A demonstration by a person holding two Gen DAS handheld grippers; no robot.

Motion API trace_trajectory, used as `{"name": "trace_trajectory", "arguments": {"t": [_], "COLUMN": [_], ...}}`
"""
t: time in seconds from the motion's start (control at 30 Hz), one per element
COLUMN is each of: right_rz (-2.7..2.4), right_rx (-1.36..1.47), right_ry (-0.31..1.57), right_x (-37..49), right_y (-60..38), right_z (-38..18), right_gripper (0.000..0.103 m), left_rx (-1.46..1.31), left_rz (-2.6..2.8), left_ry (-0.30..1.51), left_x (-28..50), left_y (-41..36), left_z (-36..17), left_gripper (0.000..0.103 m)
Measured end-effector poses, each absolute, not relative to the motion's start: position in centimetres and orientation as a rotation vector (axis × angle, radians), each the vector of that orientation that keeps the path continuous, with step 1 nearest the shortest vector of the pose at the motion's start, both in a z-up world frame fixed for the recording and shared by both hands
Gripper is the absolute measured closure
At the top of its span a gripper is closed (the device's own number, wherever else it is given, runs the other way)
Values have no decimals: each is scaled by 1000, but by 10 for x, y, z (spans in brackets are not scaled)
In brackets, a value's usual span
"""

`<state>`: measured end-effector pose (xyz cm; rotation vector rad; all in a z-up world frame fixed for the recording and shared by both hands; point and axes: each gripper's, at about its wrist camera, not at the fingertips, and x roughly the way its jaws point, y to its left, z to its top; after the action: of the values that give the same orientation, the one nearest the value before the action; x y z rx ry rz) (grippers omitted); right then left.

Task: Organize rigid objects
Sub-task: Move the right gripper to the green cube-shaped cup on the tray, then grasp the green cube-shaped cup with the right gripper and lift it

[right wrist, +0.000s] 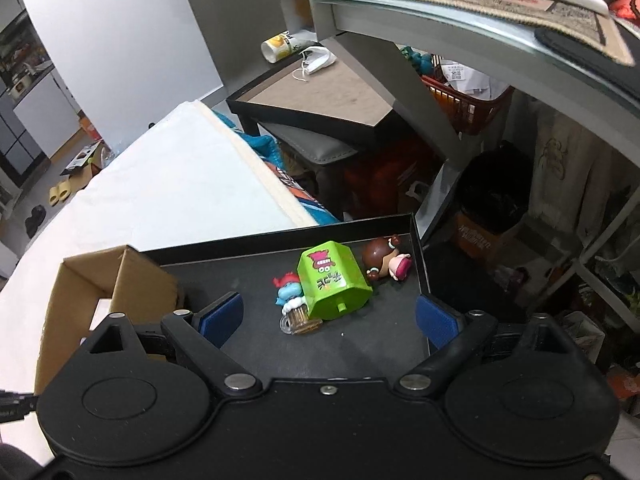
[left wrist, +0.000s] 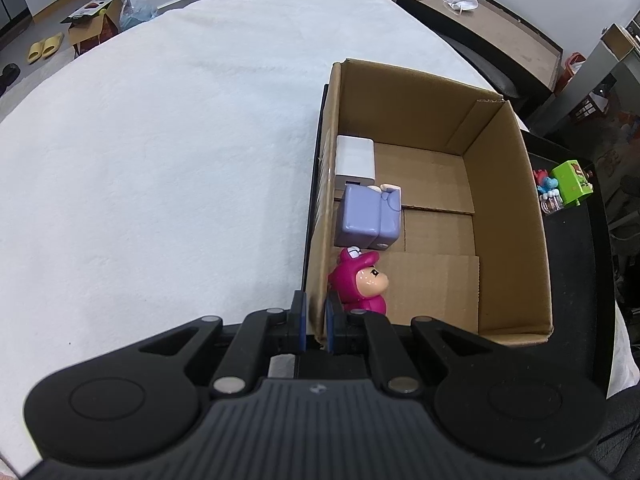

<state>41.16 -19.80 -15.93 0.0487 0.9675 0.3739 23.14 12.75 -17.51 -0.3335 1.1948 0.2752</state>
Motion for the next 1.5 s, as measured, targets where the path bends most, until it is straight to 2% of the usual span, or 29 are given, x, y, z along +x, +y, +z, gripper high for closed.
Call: {"name": "trace_trajectory", "arguments": {"t": [0.37, 0.47, 0.57, 0.73, 0.87, 1.5], "right_rz": [389, 406, 424, 433, 403, 363], "right_rx": [53, 36, 26, 30, 16, 17], "right_ry": [1035, 1041, 1066, 1112, 1125, 1251], "right_x": [446, 453, 460, 469, 469, 433], "right_y": [-186, -182, -179, -174, -174, -176], "right_z": [-180, -182, -187, -200, -208, -211], "right_gripper": [10, 14, 25, 49, 62, 62], "left_rx": [-338, -338, -339, -340, -341, -339], "left_rz": [279, 279, 278, 278, 277, 272], "left_ry": [1208, 1211, 1213, 1214, 1213, 1215], "left_x": [235, 235, 236, 236, 236, 235], "left_y": [128, 128, 128, 129, 129, 128], "left_z": [-178, -180, -180, -180, -180, -179], "left_gripper": [95, 95, 95, 95, 95, 95]}}
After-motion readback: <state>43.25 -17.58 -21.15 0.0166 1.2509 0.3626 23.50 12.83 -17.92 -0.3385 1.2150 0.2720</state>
